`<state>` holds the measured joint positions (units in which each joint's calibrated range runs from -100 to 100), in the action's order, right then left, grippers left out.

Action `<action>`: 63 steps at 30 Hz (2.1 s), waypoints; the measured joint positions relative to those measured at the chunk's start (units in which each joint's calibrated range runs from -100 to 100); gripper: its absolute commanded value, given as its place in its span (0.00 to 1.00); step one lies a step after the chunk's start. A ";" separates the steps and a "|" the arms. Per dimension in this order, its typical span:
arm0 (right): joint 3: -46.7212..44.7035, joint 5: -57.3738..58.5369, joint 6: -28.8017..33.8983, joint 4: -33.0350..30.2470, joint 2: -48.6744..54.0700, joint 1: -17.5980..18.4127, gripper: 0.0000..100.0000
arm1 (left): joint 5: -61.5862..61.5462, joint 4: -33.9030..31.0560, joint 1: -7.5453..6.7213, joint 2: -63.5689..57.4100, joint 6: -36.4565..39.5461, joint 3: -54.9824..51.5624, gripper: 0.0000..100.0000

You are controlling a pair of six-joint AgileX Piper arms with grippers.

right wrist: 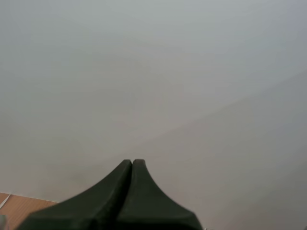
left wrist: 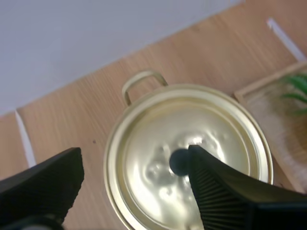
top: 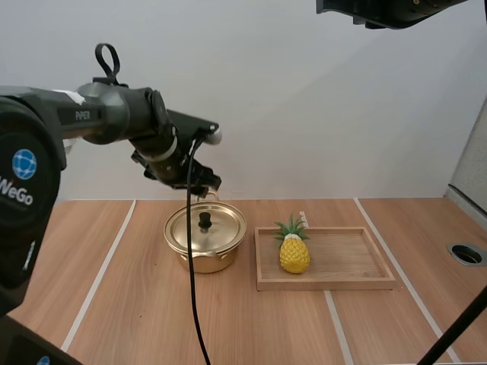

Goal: Open the pot, put the grape inside, and close it

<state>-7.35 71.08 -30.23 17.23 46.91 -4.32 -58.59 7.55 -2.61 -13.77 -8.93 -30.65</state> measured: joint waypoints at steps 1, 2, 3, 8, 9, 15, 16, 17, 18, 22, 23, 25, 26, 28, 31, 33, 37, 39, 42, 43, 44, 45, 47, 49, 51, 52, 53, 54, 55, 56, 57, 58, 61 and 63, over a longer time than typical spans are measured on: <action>0.00 0.00 0.00 0.00 0.00 0.00 0.00 | 0.50 -0.50 0.00 -1.11 1.04 1.91 1.00; 0.00 0.00 0.00 0.00 0.00 0.00 0.00 | 1.11 -0.89 0.00 -2.05 1.84 3.52 1.00; 0.00 0.00 0.00 0.00 0.00 0.00 0.00 | 1.82 -0.88 0.00 -3.24 2.44 5.48 1.00; 0.00 0.00 0.00 0.00 0.00 0.00 0.00 | 3.51 -1.38 0.00 -8.78 4.24 14.32 1.00; 0.00 0.00 0.00 0.00 0.00 0.00 0.00 | 3.51 -1.38 0.00 -9.83 4.62 15.83 1.00; 0.00 0.00 0.09 0.00 0.00 0.00 0.00 | 7.32 -1.59 0.00 -16.74 5.43 20.33 1.00; 0.00 0.00 0.09 0.00 0.00 0.00 0.00 | 8.39 -1.59 0.00 -18.13 5.43 20.64 1.00; 0.00 0.00 0.09 0.00 0.00 0.00 0.00 | 9.29 -1.59 0.00 -19.50 5.43 20.81 1.00; 0.00 0.00 0.09 0.00 0.00 0.00 0.00 | 9.92 -1.73 0.00 -20.82 5.43 20.80 0.93; 0.00 0.00 0.09 0.00 0.00 0.00 0.00 | 11.66 -1.73 0.00 -25.29 5.63 21.09 0.30; 0.00 0.00 0.19 0.00 0.00 0.00 0.00 | 11.66 -1.84 0.00 -26.31 5.63 21.09 0.14; 0.00 0.00 0.64 0.00 0.00 0.00 0.00 | 11.83 -1.84 0.00 -27.90 5.71 21.09 0.00; 0.00 0.00 1.03 0.00 0.00 0.00 0.00 | 11.83 -1.95 0.00 -28.68 5.71 21.09 0.00; 0.00 0.00 1.39 0.00 0.00 0.00 0.00 | 11.45 -1.95 0.00 -29.97 5.71 21.09 0.00; 0.00 0.00 1.59 0.00 0.00 0.00 0.00 | 9.86 -1.95 0.00 -31.68 6.23 21.09 0.00; -0.39 -0.21 1.71 0.00 0.47 0.00 0.00 | 8.17 -2.04 0.00 -32.99 7.27 20.77 0.00; -3.49 -4.11 1.80 -0.11 2.97 0.00 0.00 | 8.58 -3.86 0.00 -36.77 10.65 17.59 0.00; -6.13 -8.07 1.80 -0.09 5.03 0.00 0.00 | 12.46 -5.54 0.00 -39.51 13.16 14.27 0.00; -11.22 -13.28 1.80 0.33 10.85 0.00 0.00 | 20.10 -6.73 0.00 -43.47 15.02 9.47 0.00; -12.04 -13.30 1.80 0.33 11.84 0.00 0.00 | 22.88 -6.90 0.00 -44.89 15.39 7.34 0.00; -13.64 -14.70 1.80 0.96 13.95 0.00 0.00 | 23.95 -7.01 0.00 -45.55 15.58 5.90 0.00; -15.56 -15.23 1.80 1.50 16.00 0.00 0.00 | 28.74 -6.98 0.00 -48.68 16.23 0.95 0.00; -19.81 -15.82 1.80 2.22 19.46 0.00 0.00 | 32.15 -7.13 0.00 -51.59 16.44 -3.43 0.00; -21.74 -15.80 1.80 2.36 20.89 0.00 0.00 | 35.47 -7.55 0.00 -54.93 16.52 -7.78 0.00; -23.45 -15.80 1.80 2.49 22.48 0.00 0.00 | 37.55 -7.55 0.00 -58.10 16.55 -11.20 0.00; -24.18 -15.80 1.80 2.49 23.41 0.00 0.00 | 38.80 -7.55 0.00 -59.80 16.63 -12.84 0.00; -24.78 -15.80 1.80 2.49 24.17 0.00 0.00 | 39.70 -7.55 0.00 -61.48 16.63 -14.37 0.00; -25.48 -15.80 1.80 2.49 25.21 0.00 0.00 | 40.12 -7.55 0.00 -63.13 16.63 -15.65 0.00; -26.16 -15.80 1.80 2.49 26.32 0.00 0.00 | 40.77 -7.55 0.00 -64.65 16.63 -16.76 0.00; -26.90 -15.80 1.64 2.64 27.51 0.18 0.00 | 41.00 -7.55 0.00 -66.08 16.63 -17.74 0.00; -27.63 -15.42 1.54 2.99 28.79 0.28 0.00 | 41.14 -7.55 0.00 -67.39 16.63 -18.38 0.00; -28.31 -14.79 1.40 3.11 30.05 0.57 0.00 | 41.33 -7.55 0.00 -68.34 16.63 -19.07 0.00; -29.26 -13.67 1.40 3.47 32.02 1.19 0.00 | 41.55 -7.55 0.00 -70.34 16.63 -19.94 0.00; -29.74 -12.14 1.31 3.75 33.71 1.70 0.00 | 41.32 -7.55 0.00 -71.46 16.63 -20.48 0.00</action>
<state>-37.09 58.94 -28.92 20.98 80.62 -2.62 -17.27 0.00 -2.61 -85.23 7.70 -51.13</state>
